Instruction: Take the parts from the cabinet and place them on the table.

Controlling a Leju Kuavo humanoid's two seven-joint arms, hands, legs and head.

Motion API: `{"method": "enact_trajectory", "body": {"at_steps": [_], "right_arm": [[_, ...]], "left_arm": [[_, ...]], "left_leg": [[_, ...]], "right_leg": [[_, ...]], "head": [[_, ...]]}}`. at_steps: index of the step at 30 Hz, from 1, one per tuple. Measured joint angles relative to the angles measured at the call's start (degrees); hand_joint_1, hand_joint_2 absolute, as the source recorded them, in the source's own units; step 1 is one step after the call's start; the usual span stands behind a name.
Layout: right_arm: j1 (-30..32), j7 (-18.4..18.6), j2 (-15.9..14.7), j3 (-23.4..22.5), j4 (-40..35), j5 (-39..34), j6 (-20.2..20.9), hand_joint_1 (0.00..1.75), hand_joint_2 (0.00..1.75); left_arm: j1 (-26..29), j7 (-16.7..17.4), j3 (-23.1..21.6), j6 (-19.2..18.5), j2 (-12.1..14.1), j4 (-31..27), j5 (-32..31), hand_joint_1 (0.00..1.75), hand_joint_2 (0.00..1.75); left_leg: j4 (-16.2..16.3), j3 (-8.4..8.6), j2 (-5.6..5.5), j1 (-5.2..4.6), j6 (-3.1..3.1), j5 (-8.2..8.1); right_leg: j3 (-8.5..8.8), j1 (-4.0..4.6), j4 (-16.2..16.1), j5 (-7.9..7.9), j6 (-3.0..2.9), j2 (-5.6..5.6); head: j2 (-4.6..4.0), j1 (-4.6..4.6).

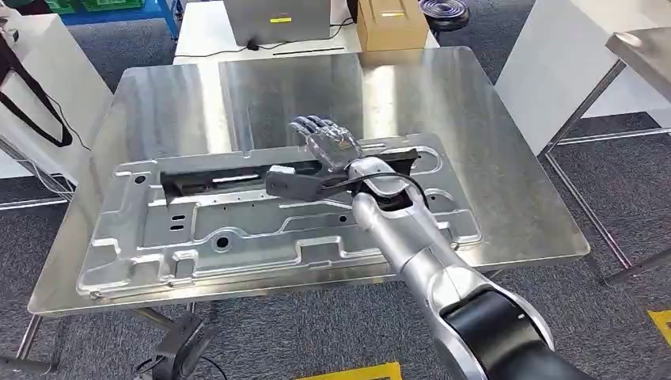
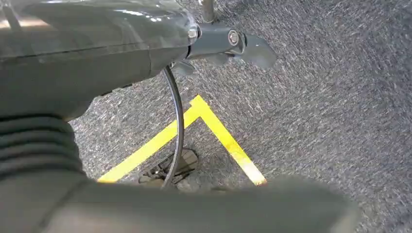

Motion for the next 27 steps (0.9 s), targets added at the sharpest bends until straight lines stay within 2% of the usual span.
{"method": "enact_trajectory", "body": {"at_steps": [8,13,19,23,27], "right_arm": [[-0.2,1.8,0.6,-2.7,0.0,-1.2,1.9,0.0,0.0],[-0.2,4.1,0.6,-3.1,0.0,-0.5,1.3,0.0,0.0],[-0.2,4.5,0.6,-3.2,0.3,-0.5,1.0,0.0,0.0],[-0.2,3.2,0.7,-3.4,0.3,0.8,-5.0,0.0,0.0],[0.4,0.7,1.2,-2.8,-0.3,4.8,-15.2,0.0,0.0]], "left_arm": [[0.0,0.1,-0.2,0.3,0.0,0.0,0.2,0.0,0.0],[0.0,0.2,-0.5,0.6,0.0,0.0,0.7,0.0,0.0],[0.0,0.2,-0.6,0.7,0.0,0.0,1.1,0.0,0.0],[0.1,0.2,-0.9,1.2,0.0,0.0,1.7,0.0,0.0],[0.4,0.0,-1.4,1.5,0.0,0.0,2.5,0.0,0.0]], "left_leg": [[0.0,0.02,-0.02,0.0,-0.01,0.01],[0.0,0.0,-0.02,0.0,0.0,0.0],[0.0,0.0,-0.03,0.0,0.0,0.0],[0.0,0.01,-0.02,0.0,0.0,0.0],[0.0,0.0,-0.02,0.0,0.0,0.0]], "right_leg": [[0.03,0.0,0.0,0.02,0.01,-0.01],[0.02,0.0,0.0,0.01,0.01,-0.01],[0.03,0.0,0.0,0.01,0.01,-0.01],[0.03,0.0,0.0,0.01,0.01,-0.01],[0.02,0.0,0.0,0.01,0.01,-0.01]], "head": [[0.0,0.02],[0.0,0.02],[0.0,0.02],[0.0,0.02],[0.0,0.02]]}}
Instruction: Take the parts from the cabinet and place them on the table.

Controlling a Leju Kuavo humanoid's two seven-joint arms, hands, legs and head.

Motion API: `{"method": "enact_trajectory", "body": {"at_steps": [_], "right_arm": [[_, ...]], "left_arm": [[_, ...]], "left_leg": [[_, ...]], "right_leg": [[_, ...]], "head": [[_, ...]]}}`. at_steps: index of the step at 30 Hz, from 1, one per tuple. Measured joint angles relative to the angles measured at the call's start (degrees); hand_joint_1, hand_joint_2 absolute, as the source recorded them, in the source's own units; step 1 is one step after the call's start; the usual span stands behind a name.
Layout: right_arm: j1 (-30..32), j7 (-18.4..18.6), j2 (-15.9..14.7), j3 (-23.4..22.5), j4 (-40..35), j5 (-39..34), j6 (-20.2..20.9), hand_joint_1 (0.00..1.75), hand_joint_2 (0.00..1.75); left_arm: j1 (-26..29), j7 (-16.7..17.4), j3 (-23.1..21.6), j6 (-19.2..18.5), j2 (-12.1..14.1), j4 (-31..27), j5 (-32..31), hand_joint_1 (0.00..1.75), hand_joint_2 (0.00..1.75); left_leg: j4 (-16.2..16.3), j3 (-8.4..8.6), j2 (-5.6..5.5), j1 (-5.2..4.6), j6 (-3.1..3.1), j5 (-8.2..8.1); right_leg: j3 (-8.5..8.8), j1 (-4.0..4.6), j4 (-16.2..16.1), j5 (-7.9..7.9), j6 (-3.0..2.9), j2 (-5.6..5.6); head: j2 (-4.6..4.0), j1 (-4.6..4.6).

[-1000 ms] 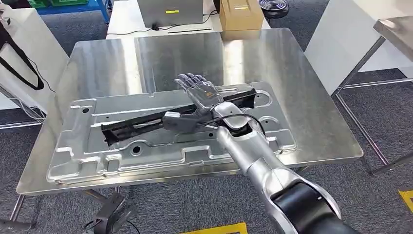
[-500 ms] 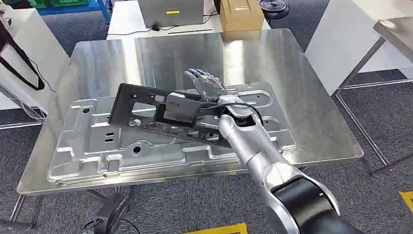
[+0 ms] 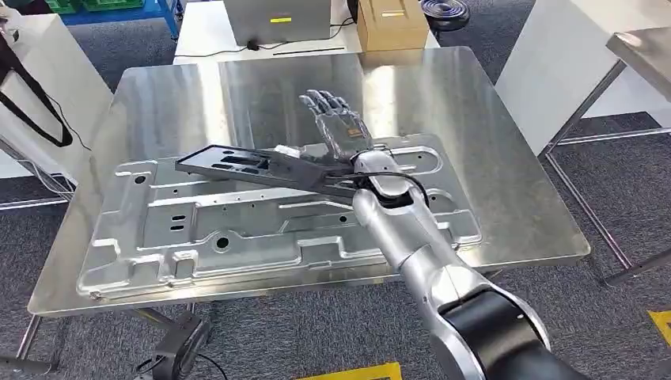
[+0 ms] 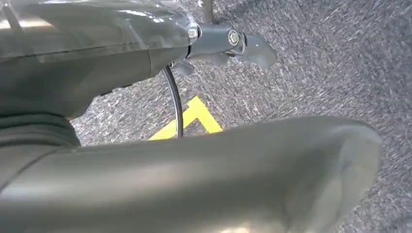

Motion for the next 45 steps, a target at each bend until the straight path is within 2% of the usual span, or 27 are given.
{"method": "enact_trajectory", "body": {"at_steps": [3,6,12,17,19,21,22,23,24,26,27,28,29,30,32,33,34,36,37,38,39,41,42,43,44,45], "right_arm": [[0.7,-1.8,0.7,1.1,-1.6,1.4,-4.5,0.0,0.0],[1.7,-3.6,1.4,2.4,-4.0,0.9,-6.6,0.0,0.0],[3.9,-4.8,2.4,7.1,-11.2,-2.7,-6.2,0.0,0.0],[5.1,-5.2,2.7,10.3,-15.5,-3.5,-6.0,0.0,0.0],[5.5,-5.4,2.8,11.1,-16.7,-3.7,-5.5,0.0,0.0],[5.7,-5.6,3.0,11.8,-17.8,-3.8,-5.4,0.0,0.0],[5.7,-5.6,3.1,11.9,-18.3,-3.8,-5.3,0.0,0.0],[5.8,-5.7,3.1,12.0,-18.8,-3.8,-5.3,0.0,0.0],[5.8,-5.7,3.1,12.3,-19.1,-3.8,-5.3,0.0,0.0],[6.0,-5.7,3.0,12.7,-19.3,-3.8,-5.3,0.0,0.0],[6.3,-5.7,2.8,12.8,-19.3,-3.8,-5.3,0.0,0.0],[6.5,-5.6,2.7,12.8,-19.3,-3.7,-5.3,0.0,0.0],[6.6,-5.6,2.6,12.9,-19.3,-3.6,-5.3,0.0,0.0],[6.6,-5.6,2.6,13.0,-19.3,-3.4,-5.3,0.0,0.0],[6.4,-5.6,2.6,13.4,-19.5,-3.2,-5.4,0.0,0.0],[6.3,-5.6,2.6,13.6,-19.5,-3.2,-5.4,0.0,0.0],[6.4,-5.6,2.8,13.7,-19.7,-3.2,-5.4,0.0,0.0],[6.5,-5.6,2.7,13.9,-19.7,-3.2,-5.4,0.0,0.0],[6.5,-5.5,2.7,14.1,-19.8,-3.4,-5.4,0.0,0.0],[6.5,-5.5,2.8,14.3,-19.8,-3.6,-5.4,0.0,0.0],[6.4,-5.5,3.0,14.6,-19.9,-3.9,-5.4,0.0,0.0],[6.5,-5.5,3.0,15.0,-20.0,-4.3,-5.4,0.0,0.0],[6.5,-5.5,3.0,15.3,-20.0,-4.4,-5.4,0.0,0.0],[6.8,-5.5,3.0,15.5,-20.0,-4.7,-5.3,0.0,0.0],[7.0,-5.5,3.0,15.7,-20.0,-4.9,-5.3,0.0,0.0],[7.0,-5.5,3.0,16.0,-20.0,-5.2,-5.2,0.0,0.0]], "left_arm": [[0.3,0.0,0.0,0.3,0.0,0.0,0.4,0.0,0.0],[0.6,0.1,0.0,0.9,0.0,0.0,0.9,0.0,0.0],[0.9,0.4,0.0,1.3,0.0,0.0,1.7,0.0,0.0],[1.3,0.3,-0.1,1.3,0.2,0.0,1.9,0.0,0.0],[1.5,0.3,-0.1,1.3,0.2,0.0,2.0,0.0,0.0],[1.5,0.2,-0.1,1.3,0.3,0.0,2.0,0.0,0.0],[1.5,0.1,-0.1,1.3,0.3,0.0,2.0,0.0,0.0],[1.5,0.1,-0.2,1.3,0.2,0.0,2.0,0.0,0.0],[1.5,0.0,-0.2,1.3,0.2,0.0,2.0,0.0,0.0],[1.6,0.0,-0.3,1.3,0.3,0.0,2.0,0.0,0.0],[1.6,0.0,-0.3,1.3,0.3,0.0,2.0,0.0,0.0],[1.6,0.0,-0.4,1.3,0.3,0.0,2.0,0.0,0.0],[1.6,0.0,-0.5,1.3,0.3,0.0,2.0,0.0,0.0],[1.6,0.0,-0.5,1.3,0.2,0.0,2.0,0.0,0.0],[1.6,0.0,-0.7,1.3,0.3,0.0,2.0,0.0,0.0],[1.6,0.0,-0.8,1.3,0.4,0.0,2.0,0.0,0.0],[1.6,0.0,-0.9,1.3,0.4,0.0,2.0,0.0,0.0],[1.7,-0.1,-1.0,1.3,0.4,0.0,2.0,0.0,0.0],[1.7,-0.1,-1.1,1.3,0.4,0.0,2.0,0.0,0.0],[1.7,-0.2,-1.2,1.2,0.4,0.0,2.1,0.0,0.0],[1.7,-0.2,-1.4,1.2,0.4,0.0,2.1,0.0,0.0],[1.7,-0.2,-1.5,0.9,0.4,0.0,2.2,0.0,0.0],[1.7,-0.2,-1.5,0.9,0.4,0.0,2.2,0.0,0.0],[1.8,0.0,-1.5,0.9,0.5,0.0,2.3,0.0,0.0],[1.9,0.0,-1.5,0.9,0.5,0.0,2.3,0.0,0.0],[2.0,0.1,-1.5,0.9,0.5,0.0,2.4,0.0,0.0]], "left_leg": [[0.0,0.0,0.0,0.0,0.0,0.0],[0.0,0.0,0.0,0.0,0.0,0.0],[0.0,-0.01,0.0,-0.15,0.05,-0.03],[0.3,-0.07,-0.01,-0.36,0.32,-0.2],[0.4,-0.11,0.0,-0.5,0.5,-0.28],[0.4,-0.09,0.0,-0.73,0.79,-0.09],[-0.3,0.13,0.07,-0.43,1.22,0.31],[-0.7,0.48,0.47,0.16,1.34,0.69],[-0.9,0.53,0.57,0.42,1.51,0.79],[-0.9,0.51,0.75,0.75,1.5,0.81],[-0.9,0.47,0.79,0.93,1.46,0.84],[-0.9,0.48,0.82,1.15,1.35,0.88],[-0.8,0.49,0.84,1.45,1.22,0.89],[-0.8,0.48,0.84,1.83,0.91,0.9],[-0.4,0.46,0.81,2.54,-0.22,0.66],[-0.2,0.06,0.69,2.24,-0.97,0.62],[-0.2,-0.04,0.7,2.1,-1.4,0.84],[-0.6,0.09,0.71,2.22,-2.13,1.35],[-0.9,0.18,0.74,2.32,-2.55,1.62],[-0.6,0.05,0.71,2.59,-2.59,0.82],[1.5,-0.66,0.59,2.33,-2.22,-1.65],[10.3,-3.68,0.07,1.63,-2.03,-7.12],[14.8,-5.21,-0.19,1.29,-1.97,-9.12],[17.7,-5.9,-0.27,0.99,-1.8,-9.9],[17.2,-5.11,-0.28,0.73,-1.56,-9.29],[14.1,-3.01,-0.28,0.53,-1.24,-7.66]], "right_leg": [[-0.01,0.0,0.0,-0.01,0.0,0.0],[-0.01,0.0,0.0,-0.01,-0.01,0.0],[0.01,-0.16,0.0,0.0,0.02,0.0],[0.03,-0.38,0.0,0.0,0.08,0.0],[0.05,-0.53,-0.1,0.01,0.25,0.0],[0.16,-0.73,-0.3,0.28,0.67,0.0],[0.29,-0.37,-0.3,0.34,0.81,0.04],[0.04,-0.52,0.1,-0.5,1.05,-0.04],[-0.7,-0.44,2.1,-2.24,1.32,-0.04],[-4.54,-0.94,10.9,-6.85,1.77,-0.04],[-6.38,-1.25,15.1,-8.24,2.12,-0.05],[-7.1,-1.57,16.8,-8.18,2.41,-0.07],[-6.52,-1.89,15.9,-6.89,2.81,-0.11],[-4.75,-2.24,12.5,-4.51,3.24,-0.2],[0.74,-3.12,2.0,0.28,4.23,-0.86],[2.2,-2.66,0.3,-0.82,4.94,-0.83],[1.66,-2.47,0.3,-0.7,4.4,-0.55],[1.07,-2.4,0.6,-0.94,3.66,-0.44],[0.9,-2.4,0.6,-0.77,3.05,-0.37],[0.75,-2.77,0.3,-0.35,2.15,-0.43],[0.5,-2.59,0.3,-0.06,1.4,-0.4],[-0.09,-2.2,0.3,0.43,0.43,-0.4],[-0.5,-1.96,0.3,0.69,0.05,-0.39],[-0.93,-1.64,0.3,1.02,-0.3,-0.38],[-1.29,-1.46,0.3,1.34,-0.32,-0.32],[-1.67,-1.39,0.3,1.66,-0.24,-0.22]], "head": [[0.0,0.0],[0.0,-0.02],[0.0,-0.07],[0.0,-0.09],[0.0,-0.09],[0.0,-0.11],[0.0,-0.13],[0.0,-0.22],[0.0,0.15],[0.0,0.65],[0.0,0.66],[0.02,0.74],[0.0,0.83],[0.0,0.92],[0.0,1.27],[0.02,1.95],[0.0,2.19],[0.0,1.62],[0.0,1.25],[0.0,0.81],[0.0,0.24],[0.0,-0.7],[0.0,-0.9],[0.0,-0.94],[0.0,-0.94],[0.0,-0.94]]}}
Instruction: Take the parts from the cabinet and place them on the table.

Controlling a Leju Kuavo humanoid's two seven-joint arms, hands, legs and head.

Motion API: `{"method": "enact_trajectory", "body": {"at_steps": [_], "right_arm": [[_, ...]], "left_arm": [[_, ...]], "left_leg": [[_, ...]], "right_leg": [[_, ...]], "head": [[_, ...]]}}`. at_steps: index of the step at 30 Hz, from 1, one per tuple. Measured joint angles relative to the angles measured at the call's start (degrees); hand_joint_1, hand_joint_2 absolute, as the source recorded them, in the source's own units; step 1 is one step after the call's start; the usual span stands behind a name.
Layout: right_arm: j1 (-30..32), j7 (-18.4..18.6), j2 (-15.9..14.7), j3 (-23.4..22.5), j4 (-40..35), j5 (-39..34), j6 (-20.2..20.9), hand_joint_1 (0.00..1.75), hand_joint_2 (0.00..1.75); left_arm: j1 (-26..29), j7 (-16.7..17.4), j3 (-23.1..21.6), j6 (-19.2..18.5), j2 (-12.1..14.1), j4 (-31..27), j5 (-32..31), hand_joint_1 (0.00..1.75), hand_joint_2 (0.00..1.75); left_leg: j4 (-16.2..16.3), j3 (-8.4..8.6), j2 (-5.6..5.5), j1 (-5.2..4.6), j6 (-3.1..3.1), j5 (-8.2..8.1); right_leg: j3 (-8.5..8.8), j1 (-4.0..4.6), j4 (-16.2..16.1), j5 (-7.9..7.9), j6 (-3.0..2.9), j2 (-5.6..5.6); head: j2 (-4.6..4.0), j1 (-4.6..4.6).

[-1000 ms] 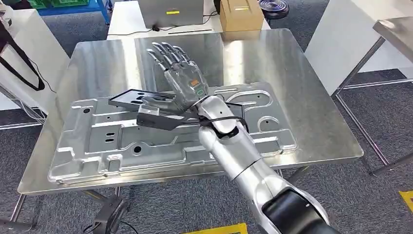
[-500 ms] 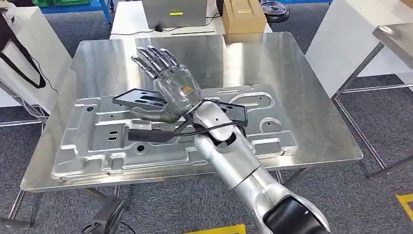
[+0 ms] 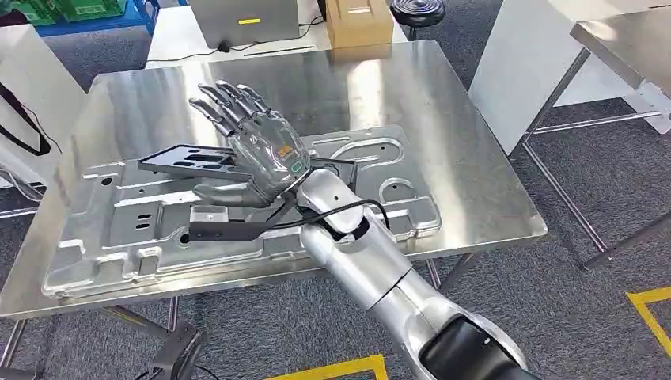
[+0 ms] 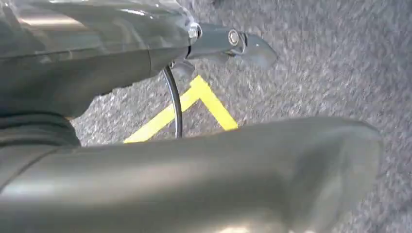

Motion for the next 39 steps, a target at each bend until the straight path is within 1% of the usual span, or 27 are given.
{"method": "enact_trajectory", "body": {"at_steps": [2,3,6,7,8,10,12,13,15,17,18,19,22,23,24,25,27,28,29,30,32,33,34,35,37,38,39], "right_arm": [[0.1,0.0,0.0,0.3,-0.1,-0.4,0.0,0.0,0.0],[0.1,0.0,0.0,0.5,-0.2,-0.5,0.0,0.0,0.0],[0.4,-0.2,0.1,1.2,-0.3,-1.1,0.0,0.0,0.0],[0.5,-0.2,0.1,1.4,-0.3,-1.2,0.0,0.0,0.0],[0.7,-0.2,-0.1,1.6,-0.3,-1.2,0.0,0.0,0.0],[0.7,-0.2,-0.2,2.0,-0.3,-1.9,0.1,0.0,0.0],[0.9,-0.3,-0.3,2.6,-0.3,-2.5,0.1,0.0,0.0],[1.1,-0.3,-0.3,2.8,-0.3,-2.8,0.1,0.0,0.0],[1.3,-0.2,-0.5,3.5,-0.3,-3.6,0.0,0.0,0.0],[1.2,-0.2,-0.5,4.2,-0.3,-4.1,0.0,0.0,0.0],[1.1,-0.2,-0.4,4.4,-0.3,-4.2,0.0,0.0,0.0],[1.1,-0.2,-0.3,4.7,-0.3,-4.3,0.0,0.0,0.0],[1.2,-0.3,-0.3,5.2,-0.2,-4.3,-0.1,0.0,0.0],[1.2,-0.3,-0.3,5.4,-0.2,-4.3,-0.1,0.0,0.0],[1.1,-0.4,-0.2,5.7,-0.2,-4.4,0.0,0.0,0.0],[1.1,-0.4,-0.2,5.9,-0.2,-4.5,0.0,0.0,0.0],[1.3,-0.5,-0.2,6.2,0.0,-4.6,0.0,0.0,0.0],[1.5,-0.5,-0.2,6.4,0.1,-4.8,0.0,0.0,0.0],[1.7,-0.5,-0.2,6.7,0.2,-5.2,0.0,0.0,0.0],[1.9,-0.6,-0.2,6.8,0.3,-5.3,0.0,0.0,0.0],[2.3,-0.9,-0.2,7.1,0.4,-5.7,0.0,0.0,0.0],[2.4,-0.9,-0.2,7.3,0.4,-5.8,0.0,0.0,0.0],[2.4,-1.0,-0.2,7.6,0.4,-6.1,0.1,0.0,0.0],[2.7,-1.1,-0.1,7.8,0.4,-6.5,0.2,0.0,0.0],[3.4,-1.2,-0.2,8.5,0.4,-7.4,0.2,0.0,0.0],[3.7,-1.3,-0.3,8.9,0.5,-7.9,0.3,0.0,0.0],[4.1,-1.2,-0.4,9.5,0.7,-8.5,0.4,0.0,0.0]], "left_arm": [[0.0,0.1,0.0,0.0,0.0,0.0,0.1,0.0,0.0],[-0.1,0.1,0.0,0.0,0.0,0.0,0.1,0.0,0.0],[0.3,0.3,0.0,0.1,0.0,0.0,0.2,0.0,0.0],[0.4,0.3,0.0,0.0,0.0,0.0,0.2,0.0,0.0],[0.3,0.3,0.0,0.0,0.0,0.0,0.2,0.0,0.0],[0.4,0.2,0.1,0.0,0.0,0.0,0.4,0.0,0.0],[0.4,0.0,0.1,0.0,0.1,0.0,0.5,0.0,0.0],[0.4,0.0,0.1,-0.1,0.1,0.0,0.5,0.0,0.0],[0.5,0.0,0.0,-0.1,0.1,0.0,0.6,0.0,0.0],[0.5,-0.1,0.0,-0.2,0.1,0.1,0.7,0.0,0.0],[0.5,-0.1,0.0,-0.3,0.0,0.1,0.8,0.0,0.0],[0.5,-0.2,0.1,-0.5,0.1,0.1,0.9,0.0,0.0],[0.6,-0.2,0.0,-0.7,0.1,0.1,1.0,0.0,0.0],[0.6,-0.2,0.0,-0.7,0.1,0.2,1.0,0.0,0.0],[0.7,-0.2,0.0,-0.7,0.1,0.2,1.0,0.0,0.0],[0.8,-0.2,0.0,-0.9,0.1,0.2,1.0,0.0,0.0],[0.8,-0.2,0.0,-1.0,0.3,0.2,1.1,0.0,0.0],[0.8,-0.2,0.0,-1.1,0.3,0.2,1.1,0.0,0.0],[0.8,-0.1,0.0,-1.2,0.4,0.2,1.2,0.0,0.0],[0.8,-0.1,0.0,-1.2,0.5,0.2,1.2,0.0,0.0],[0.8,0.0,0.0,-1.2,0.6,0.2,1.2,0.0,0.0],[0.8,0.0,0.0,-1.2,0.6,0.2,1.2,0.0,0.0],[0.7,0.1,0.0,-1.2,0.6,0.3,1.2,0.0,0.0],[0.8,0.1,0.0,-1.2,0.6,0.3,1.2,0.0,0.0],[1.1,0.2,0.0,-1.3,0.6,0.4,1.2,0.0,0.0],[1.3,0.3,0.0,-1.3,0.6,0.4,1.2,0.0,0.0],[1.2,0.4,0.0,-1.3,0.6,0.5,1.2,0.0,0.0]], "left_leg": [[-10.0,6.06,0.0,-0.08,0.41,3.64],[-13.8,8.2,-0.11,-0.06,0.59,3.22],[-13.5,7.42,-0.63,-0.76,1.13,4.27],[-13.4,7.2,-0.63,-0.92,1.62,4.58],[-13.6,6.69,-0.36,-0.31,2.34,5.19],[-13.6,5.35,-0.15,-0.42,3.29,6.33],[-13.5,3.83,0.14,-0.55,3.48,7.41],[-13.5,3.14,0.27,-0.59,3.47,7.9],[-13.5,1.9,0.45,-0.67,3.39,8.84],[-13.5,1.05,0.46,-0.83,3.17,9.65],[-13.5,0.89,0.5,-0.74,3.05,9.95],[-13.4,0.6,0.48,-1.05,2.63,10.33],[-14.1,0.34,0.58,-0.46,1.57,11.83],[-14.2,0.14,0.52,-0.74,1.13,11.97],[-13.3,-0.27,0.23,-0.42,1.11,10.12],[-11.0,-0.84,0.17,-0.5,1.18,7.09],[-2.6,-2.87,0.02,-0.46,0.89,1.02],[1.3,-3.56,0.01,-0.41,0.69,-0.43],[3.2,-3.36,0.01,-0.27,0.5,0.02],[2.5,-2.08,0.01,-0.06,0.25,1.89],[-4.4,2.97,0.05,0.5,-0.4,6.13],[-9.6,6.38,0.03,1.0,-0.96,6.3],[-13.2,8.38,-0.22,0.39,-1.39,3.86],[-13.4,8.11,-0.51,0.41,-0.45,3.36],[-12.9,7.44,-0.55,0.21,0.17,3.76],[-12.7,6.85,-0.47,0.19,0.86,4.2],[-12.7,6.23,-0.05,0.32,1.81,4.82]], "right_leg": [[-0.48,0.02,0.1,0.58,0.4,0.09],[-0.75,0.11,0.2,0.82,0.75,0.11],[-0.97,0.42,0.1,2.06,1.51,0.14],[-0.95,0.4,-0.2,2.49,1.8,0.15],[-1.33,0.4,-0.1,2.3,2.12,0.17],[-2.88,0.29,4.2,-3.35,2.43,0.08],[-5.43,0.27,13.4,-9.16,2.53,0.06],[-5.95,0.28,16.7,-10.13,2.55,0.06],[-3.72,0.29,16.2,-7.99,2.5,0.06],[2.94,0.47,7.2,-4.57,1.91,0.07],[6.44,0.81,1.9,-4.59,1.28,0.07],[8.34,1.2,-1.1,-5.66,0.95,0.05],[7.79,1.69,-1.6,-5.17,0.78,0.09],[7.4,1.03,-2.3,-4.31,0.44,0.03],[7.01,0.68,-2.4,-3.66,0.44,-0.22],[6.38,0.61,-2.4,-3.16,-0.3,-0.23],[4.96,0.69,-2.3,-1.96,-0.8,-0.26],[4.1,0.68,-2.3,-1.31,-0.75,-0.26],[3.24,0.59,-2.2,-0.69,-0.65,-0.26],[2.37,0.4,-2.1,-0.12,-0.38,-0.26],[0.73,-0.16,-1.5,0.73,0.44,-0.25],[-0.1,-0.28,-0.7,0.97,0.84,-0.24],[-1.0,0.02,0.0,1.25,1.33,-0.25],[-1.26,0.14,0.1,1.76,1.56,-0.24],[-1.31,0.2,-0.1,2.77,1.89,-0.23],[-1.47,0.29,-0.1,3.15,2.31,-0.18],[-2.13,-0.07,0.5,2.16,2.46,-0.18]], "head": [[0.0,-0.02],[0.0,-0.02],[0.0,0.13],[0.0,0.2],[0.02,0.2],[0.0,0.74],[0.0,1.07],[0.0,1.11],[0.0,1.33],[0.0,1.66],[0.0,1.75],[0.0,1.64],[0.0,1.66],[0.02,1.68],[0.0,1.53],[0.02,0.97],[0.0,0.42],[0.0,0.37],[0.0,0.33],[0.0,0.33],[0.0,0.28],[0.0,0.24],[0.0,-0.2],[0.0,-0.15],[0.0,0.11],[0.0,0.15],[0.0,0.07]]}}
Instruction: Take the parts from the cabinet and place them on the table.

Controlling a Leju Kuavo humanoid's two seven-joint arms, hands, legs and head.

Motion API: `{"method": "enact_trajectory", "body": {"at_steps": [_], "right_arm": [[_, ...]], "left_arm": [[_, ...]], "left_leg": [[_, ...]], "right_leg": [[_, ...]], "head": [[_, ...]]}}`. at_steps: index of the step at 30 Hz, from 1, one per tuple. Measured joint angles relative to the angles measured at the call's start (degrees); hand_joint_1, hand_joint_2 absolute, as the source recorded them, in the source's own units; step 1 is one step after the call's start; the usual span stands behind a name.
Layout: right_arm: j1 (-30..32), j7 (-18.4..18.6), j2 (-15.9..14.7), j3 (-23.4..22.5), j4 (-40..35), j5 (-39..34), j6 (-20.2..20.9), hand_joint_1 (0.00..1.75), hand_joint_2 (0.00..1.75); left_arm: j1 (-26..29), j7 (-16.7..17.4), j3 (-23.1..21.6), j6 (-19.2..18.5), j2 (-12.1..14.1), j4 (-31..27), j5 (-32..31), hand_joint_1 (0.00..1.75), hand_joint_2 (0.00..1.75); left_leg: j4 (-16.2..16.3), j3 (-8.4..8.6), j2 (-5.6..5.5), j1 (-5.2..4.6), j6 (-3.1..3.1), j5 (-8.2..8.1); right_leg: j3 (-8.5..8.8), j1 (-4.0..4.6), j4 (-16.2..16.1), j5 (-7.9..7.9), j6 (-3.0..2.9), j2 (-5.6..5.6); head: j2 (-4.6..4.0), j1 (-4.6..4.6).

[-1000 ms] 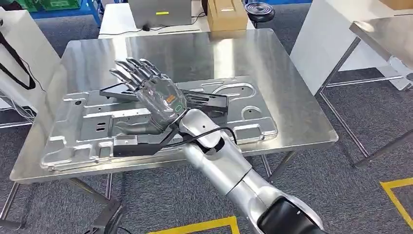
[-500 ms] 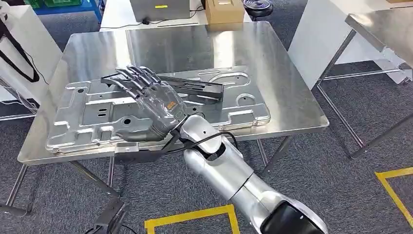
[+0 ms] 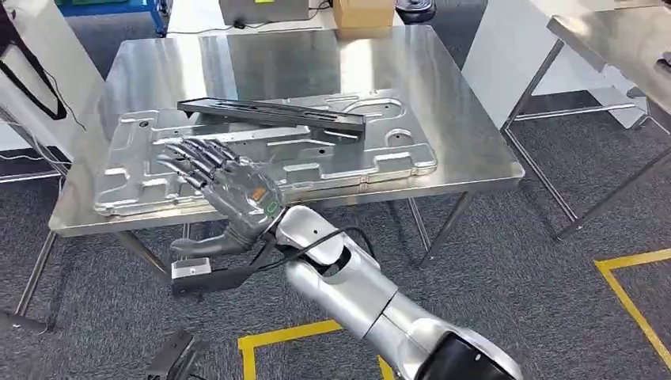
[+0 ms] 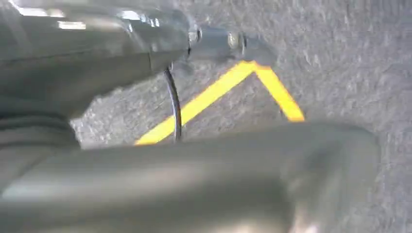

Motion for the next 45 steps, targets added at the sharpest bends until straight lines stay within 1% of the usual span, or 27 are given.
{"method": "enact_trajectory", "body": {"at_steps": [3,4,6,8,9,10,11,14,15,16,17,19,20,21,22,24,25,26,30,32,34,35,37,39,41,42,45], "right_arm": [[0.9,0.0,-0.1,1.6,0.3,-1.4,0.0,0.0,0.0],[1.2,0.0,-0.1,2.0,0.3,-1.6,0.0,0.0,0.0],[1.7,0.0,-0.3,2.7,0.6,-2.6,-0.2,0.0,0.0],[1.8,-0.1,-0.3,3.5,1.2,-4.0,-1.0,0.0,0.0],[1.7,-0.2,-0.3,3.8,1.5,-4.5,-1.4,0.0,0.0],[1.7,-0.5,-0.2,4.0,1.8,-4.9,-1.6,0.0,0.0],[1.6,-0.8,0.0,4.0,2.0,-5.1,-1.6,0.0,0.0],[1.6,-1.2,-0.2,4.5,3.8,-5.2,-1.7,0.0,0.0],[1.9,-1.3,-0.2,4.8,4.6,-5.4,-1.8,0.0,0.0],[2.1,-1.3,-0.1,4.9,5.1,-5.7,-1.8,0.0,0.0],[2.3,-1.4,0.0,5.1,5.4,-6.1,-1.8,0.0,0.0],[2.7,-1.4,0.0,5.5,5.9,-7.4,-1.5,0.0,0.0],[3.0,-1.4,-0.1,5.7,6.2,-8.3,-1.2,0.0,0.0],[3.3,-1.6,-0.1,5.8,6.6,-9.2,-0.7,0.0,0.0],[3.7,-1.9,-0.1,5.8,7.1,-10.2,-0.1,0.0,0.0],[4.3,-4.0,-0.2,5.7,8.4,-15.0,4.1,0.0,0.0],[4.6,-5.6,-0.2,5.2,9.1,-19.2,8.2,0.0,0.0],[5.1,-7.3,-0.3,4.5,10.1,-23.8,13.2,0.0,0.0],[8.9,-11.8,-1.7,-0.1,15.7,-32.4,22.4,0.0,0.0],[11.3,-11.7,-3.1,-2.0,18.0,-34.2,24.5,0.0,0.0],[14.3,-10.8,-5.0,-4.3,19.9,-36.0,24.5,0.0,0.0],[15.9,-10.4,-6.0,-5.5,20.9,-36.8,24.4,0.0,0.0],[19.6,-8.3,-8.3,-8.0,22.5,-39.5,23.5,0.0,0.0],[22.6,-5.4,-10.1,-10.8,23.8,-42.7,21.3,0.0,0.0],[25.4,0.6,-12.4,-15.0,25.0,-48.6,18.3,0.0,0.0],[26.6,3.7,-13.4,-17.5,25.6,-52.1,17.2,0.0,0.0],[31.0,13.0,-16.1,-25.3,27.6,-56.1,12.2,0.0,0.0]], "left_arm": [[0.0,0.1,0.0,0.2,0.1,0.0,0.0,0.0,0.0],[0.0,0.1,0.0,0.3,0.1,0.0,0.0,0.0,0.0],[0.0,0.1,0.0,1.1,0.2,0.0,0.2,0.0,0.0],[0.0,0.1,0.4,4.0,0.3,0.0,2.6,0.0,0.0],[-0.1,0.1,0.8,4.9,0.4,-0.1,3.5,0.0,0.0],[-0.1,0.2,1.2,5.1,0.4,-0.2,4.1,0.0,0.0],[-0.1,0.3,1.5,5.2,0.7,-0.2,4.4,0.0,0.0],[-0.1,0.6,1.9,5.6,1.2,-0.2,4.6,0.0,0.0],[0.0,0.8,2.1,5.9,1.5,-0.2,4.5,0.0,0.0],[0.2,1.0,2.1,6.2,1.6,-0.2,4.4,0.0,0.0],[0.4,1.2,2.1,6.3,1.6,-0.2,4.3,0.0,0.0],[0.4,1.3,2.3,6.9,1.7,-0.2,4.3,0.0,0.0],[0.4,1.3,2.3,7.1,1.7,-0.2,4.3,0.0,0.0],[0.4,1.3,2.4,7.5,1.8,-0.2,4.2,0.0,0.0],[0.4,1.2,2.5,7.6,1.9,-0.2,4.2,0.0,0.0],[0.3,1.1,2.6,7.9,2.0,-0.2,3.9,0.0,0.0],[0.1,1.1,2.6,7.9,1.9,-0.3,3.6,0.0,0.0],[-0.1,1.1,2.6,7.9,1.9,-0.3,3.4,0.0,0.0],[0.3,0.9,2.6,8.1,2.0,-0.3,3.1,0.0,0.0],[0.2,0.5,2.6,8.5,2.1,-0.4,3.2,0.0,0.0],[0.5,0.4,2.8,9.7,2.4,-0.4,3.9,0.0,0.0],[0.9,0.4,3.1,10.3,2.5,-0.4,4.3,0.0,0.0],[2.2,0.4,3.8,11.4,3.3,-0.4,5.6,0.0,0.0],[3.9,-0.4,4.9,12.1,3.9,-0.3,6.7,0.0,0.0],[5.2,-0.3,6.2,13.3,4.2,-0.2,7.4,0.0,0.0],[5.6,0.0,6.8,13.9,4.5,-0.1,7.4,0.0,0.0],[6.7,1.4,8.3,14.8,5.1,-0.1,7.3,0.0,0.0]], "left_leg": [[0.0,-2.57,0.14,-0.42,1.14,2.03],[0.1,-3.48,0.27,-0.6,1.24,2.71],[0.1,-5.09,0.44,-0.88,1.28,3.94],[0.1,-6.73,0.48,-1.18,1.22,5.23],[0.1,-7.3,0.46,-1.29,1.18,5.85],[0.1,-7.55,0.47,-1.28,0.97,6.28],[0.0,-7.68,0.53,-1.3,0.64,6.76],[-1.3,-7.74,0.56,-0.73,-0.46,9.07],[-1.2,-8.26,0.46,-0.83,-0.71,8.85],[-0.5,-8.71,0.2,-0.93,-0.83,6.31],[2.3,-9.22,0.15,-0.9,-0.8,2.24],[10.7,-10.29,0.03,-0.89,-1.04,-4.02],[14.2,-10.39,0.04,-0.77,-1.25,-4.67],[16.0,-9.92,0.05,-0.55,-1.48,-3.51],[15.5,-8.45,0.05,-0.3,-1.73,-1.08],[8.1,-2.41,0.08,0.42,-2.72,2.38],[3.1,1.03,0.04,1.05,-3.42,0.51],[-0.9,3.51,-0.38,0.28,-3.41,-1.93],[-0.6,1.83,-0.44,0.21,-0.71,-1.57],[-0.5,0.33,-0.26,-0.01,0.64,-0.17],[-0.4,-1.5,-0.26,-0.27,1.07,1.2],[-0.4,-2.42,-0.21,-0.44,1.15,1.84],[-0.4,-4.16,-0.07,-0.82,1.2,3.07],[-0.4,-5.57,0.05,-1.19,1.13,4.18],[-0.4,-6.17,0.06,-1.33,0.87,5.03],[-0.5,-6.22,0.13,-1.21,0.56,5.7],[-1.5,-6.51,-0.14,-1.18,-0.29,7.58]], "right_leg": [[-2.63,0.15,10.2,-10.48,0.2,0.01],[-3.3,0.16,14.4,-12.44,0.19,0.01],[-2.24,0.24,17.0,-11.29,0.09,0.01],[2.72,0.64,11.8,-7.46,-0.7,0.01],[6.55,1.05,6.9,-6.94,-1.37,0.03],[10.22,1.54,1.6,-8.7,-2.23,0.04],[12.44,1.67,-2.3,-10.14,-2.38,0.0],[11.39,2.3,-2.5,-8.67,-2.59,0.16],[10.7,1.02,-3.6,-7.41,-2.71,-0.05],[9.99,1.1,-3.6,-6.61,-2.64,-0.12],[9.11,1.07,-3.6,-5.92,-3.45,-0.14],[7.45,1.08,-3.5,-4.45,-3.57,-0.16],[6.58,1.06,-3.5,-3.74,-3.49,-0.17],[5.67,0.96,-3.4,-3.03,-3.36,-0.18],[4.64,0.74,-3.3,-2.36,-3.06,-0.19],[2.46,0.12,-2.2,-1.34,-2.15,-0.18],[1.62,0.19,-1.3,-1.1,-1.74,-0.16],[0.91,0.38,-0.5,-0.94,-1.49,-0.18],[0.49,0.67,-0.5,0.84,-0.34,-0.29],[-0.72,0.38,2.9,-5.18,-0.04,-0.23],[-2.5,0.35,11.2,-11.53,0.09,-0.22],[-2.91,0.34,15.0,-12.78,0.13,-0.22],[-0.96,0.37,16.4,-10.38,0.01,-0.22],[4.61,0.75,10.1,-7.09,-0.75,-0.21],[12.88,1.66,-1.1,-9.66,-2.1,-0.3],[13.9,1.91,-3.7,-10.63,-1.99,-0.25],[12.75,2.01,-4.1,-9.43,-2.37,-0.36]], "head": [[0.0,0.83],[0.0,0.98],[0.0,1.14],[0.0,1.48],[0.0,1.6],[0.0,1.55],[0.0,1.55],[0.0,1.57],[0.0,1.42],[0.0,1.24],[0.0,0.64],[0.0,0.35],[0.0,0.24],[0.02,0.15],[0.0,0.15],[0.0,0.11],[0.0,-0.09],[0.0,-0.53],[0.02,0.02],[0.0,0.11],[0.02,0.61],[0.0,0.7],[0.02,1.07],[0.0,1.44],[0.0,1.59],[0.0,1.64],[0.0,1.74]]}}
